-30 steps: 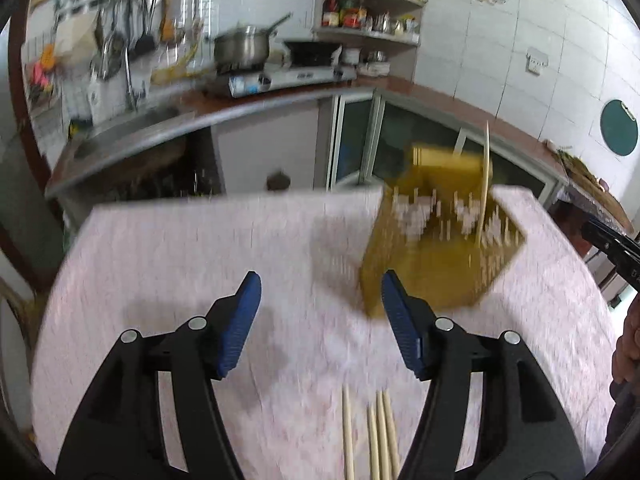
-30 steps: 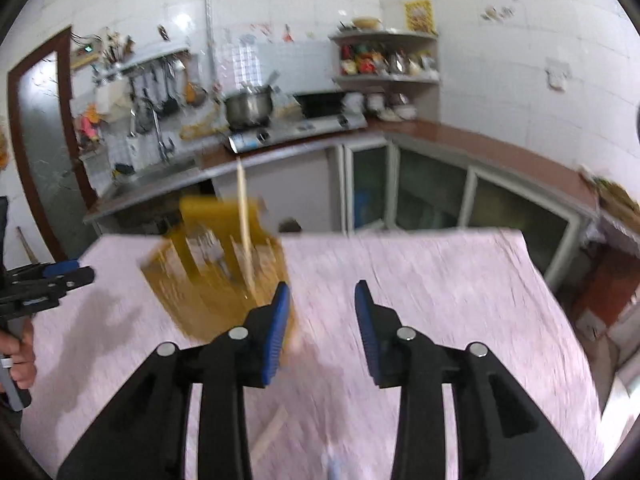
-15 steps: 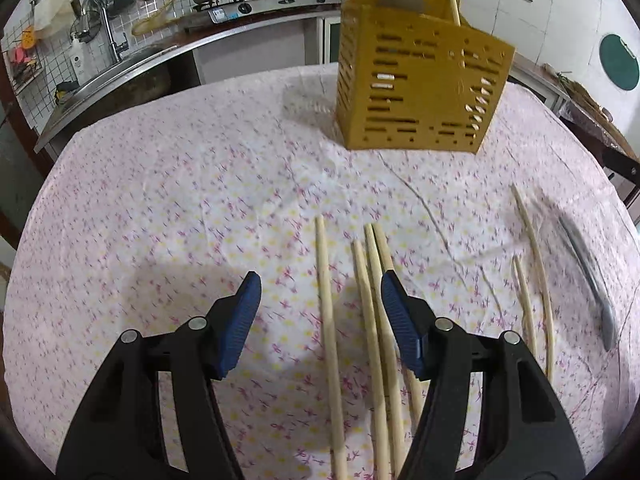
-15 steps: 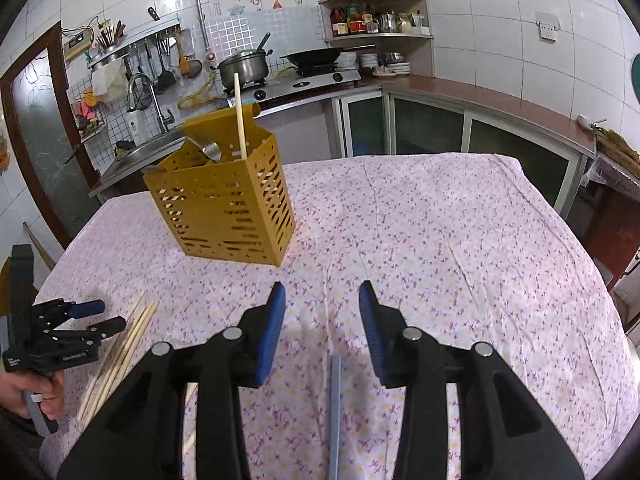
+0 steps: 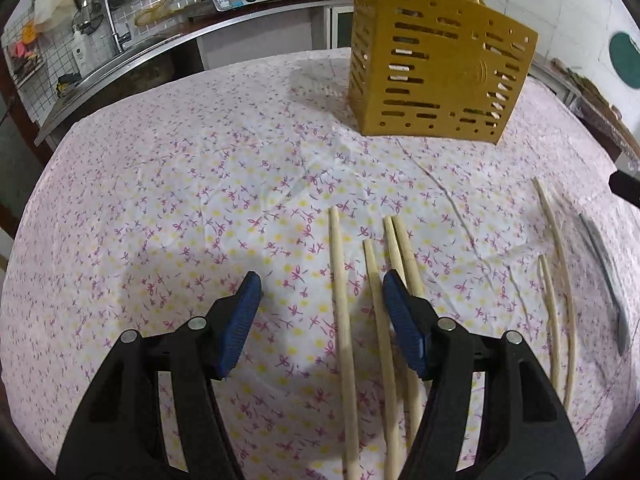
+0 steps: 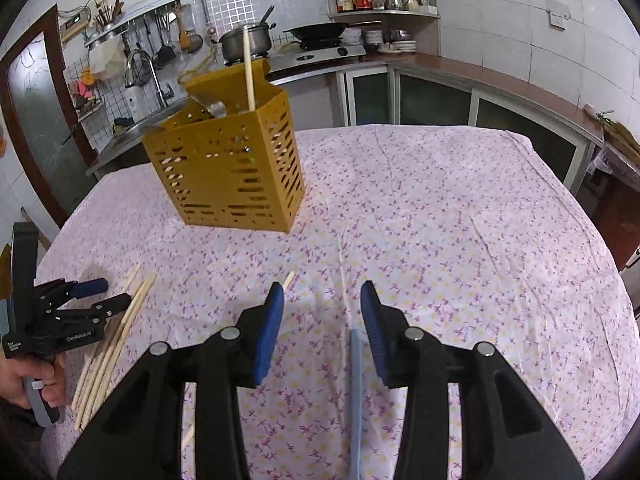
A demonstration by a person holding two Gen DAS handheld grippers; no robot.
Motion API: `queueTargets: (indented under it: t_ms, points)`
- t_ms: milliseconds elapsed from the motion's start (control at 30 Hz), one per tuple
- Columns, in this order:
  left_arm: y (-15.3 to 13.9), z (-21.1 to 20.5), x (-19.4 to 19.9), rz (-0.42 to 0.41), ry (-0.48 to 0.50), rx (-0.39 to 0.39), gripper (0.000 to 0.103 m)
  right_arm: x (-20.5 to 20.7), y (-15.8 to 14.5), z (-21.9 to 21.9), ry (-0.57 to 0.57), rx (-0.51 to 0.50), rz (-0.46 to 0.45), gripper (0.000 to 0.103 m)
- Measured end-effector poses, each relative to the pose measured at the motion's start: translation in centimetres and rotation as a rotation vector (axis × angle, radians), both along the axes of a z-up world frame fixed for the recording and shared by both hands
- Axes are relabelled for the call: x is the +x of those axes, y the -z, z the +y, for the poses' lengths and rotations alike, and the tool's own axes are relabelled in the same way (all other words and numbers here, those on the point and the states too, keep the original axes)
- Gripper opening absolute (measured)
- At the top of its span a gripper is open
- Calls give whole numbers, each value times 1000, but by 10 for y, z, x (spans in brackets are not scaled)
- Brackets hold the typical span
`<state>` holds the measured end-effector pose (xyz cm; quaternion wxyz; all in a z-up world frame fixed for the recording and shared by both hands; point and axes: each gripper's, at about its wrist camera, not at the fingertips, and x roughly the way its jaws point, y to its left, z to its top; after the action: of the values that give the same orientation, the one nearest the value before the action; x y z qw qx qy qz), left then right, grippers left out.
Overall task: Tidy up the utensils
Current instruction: 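Grasp a wooden chopstick with the left tool while the right tool grasps another, then carry both held chopsticks up to the yellow holder with both tools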
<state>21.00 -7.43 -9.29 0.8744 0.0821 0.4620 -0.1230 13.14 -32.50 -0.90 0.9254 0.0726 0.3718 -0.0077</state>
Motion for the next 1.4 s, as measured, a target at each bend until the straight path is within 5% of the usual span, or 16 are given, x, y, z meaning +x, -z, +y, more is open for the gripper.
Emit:
queueTargets:
  t_ms: [367,533,633,967,1167,1400]
  points:
    - [7,-12,-1,5,34,25,59,6,-1,5,-15,-14,11,41]
    - [3,-9,-5,36,76,11,21,10,12,13,-40,-20,75,44]
    - [1,-9,-13,53,120,11,10,14,23,21,-69,13,131,44]
    - [4,-19,-4,56,106,-8,9,29,53,56,-113,17,231,41]
    - [4,-20,-8,33,95,-2,4,39,55,71,-108,-76,222,8]
    - [-6,-9,-17,23,86,-51,4,31,43,67,-102,-59,190,6]
